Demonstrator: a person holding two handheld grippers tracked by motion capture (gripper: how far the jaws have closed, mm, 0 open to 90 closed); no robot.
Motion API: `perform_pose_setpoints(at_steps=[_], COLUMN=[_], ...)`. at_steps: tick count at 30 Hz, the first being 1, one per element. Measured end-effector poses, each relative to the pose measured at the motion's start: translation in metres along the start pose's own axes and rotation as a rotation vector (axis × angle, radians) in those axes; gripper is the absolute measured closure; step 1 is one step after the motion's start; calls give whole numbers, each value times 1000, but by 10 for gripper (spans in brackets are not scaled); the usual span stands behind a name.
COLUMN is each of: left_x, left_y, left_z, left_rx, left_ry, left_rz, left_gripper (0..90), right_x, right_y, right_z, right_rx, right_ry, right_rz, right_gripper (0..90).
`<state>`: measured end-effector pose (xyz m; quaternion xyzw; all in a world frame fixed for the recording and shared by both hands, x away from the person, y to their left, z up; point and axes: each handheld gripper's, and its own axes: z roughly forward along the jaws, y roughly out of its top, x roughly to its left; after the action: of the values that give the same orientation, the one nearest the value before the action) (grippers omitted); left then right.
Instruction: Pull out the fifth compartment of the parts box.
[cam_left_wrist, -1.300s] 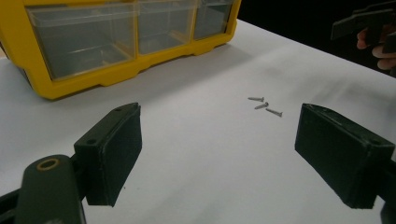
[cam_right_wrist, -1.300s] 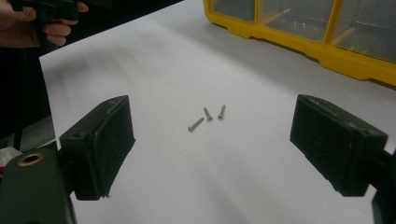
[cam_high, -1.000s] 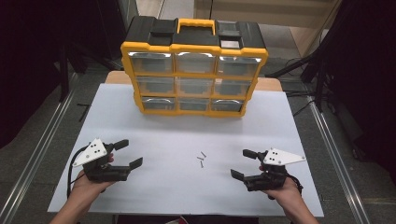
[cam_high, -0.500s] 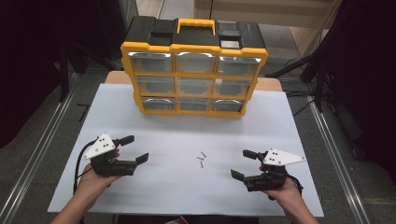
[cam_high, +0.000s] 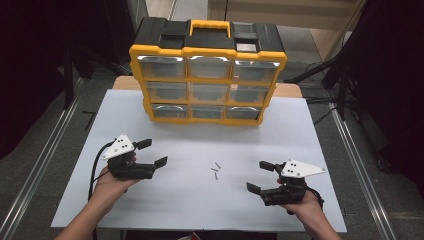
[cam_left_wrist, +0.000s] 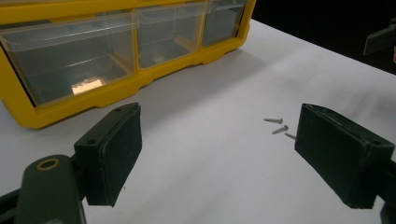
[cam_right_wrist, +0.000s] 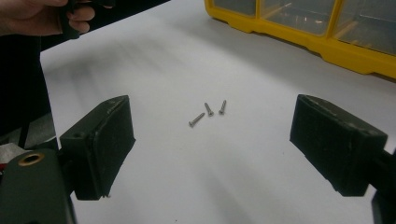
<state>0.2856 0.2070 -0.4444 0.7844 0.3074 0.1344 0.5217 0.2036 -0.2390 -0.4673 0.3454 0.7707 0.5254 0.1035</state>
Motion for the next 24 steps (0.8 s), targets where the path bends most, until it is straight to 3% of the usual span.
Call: perform_pose_setpoints(at_steps=[11, 14, 24], left_x=[3, 4, 5], left_y=[12, 14, 23], left_z=[10, 12, 22], left_rx=[9, 8, 11], left_ry=[3, -9, -8], left_rz=[17, -9, -4], left_gripper=[151, 152, 151], right_x=[-1, -1, 1], right_y=[0, 0, 0], right_z=[2, 2, 2], right_rx=[8, 9, 14], right_ry=[-2, -4, 4], right_rz=[-2, -2, 3], right_gripper=[149, 149, 150])
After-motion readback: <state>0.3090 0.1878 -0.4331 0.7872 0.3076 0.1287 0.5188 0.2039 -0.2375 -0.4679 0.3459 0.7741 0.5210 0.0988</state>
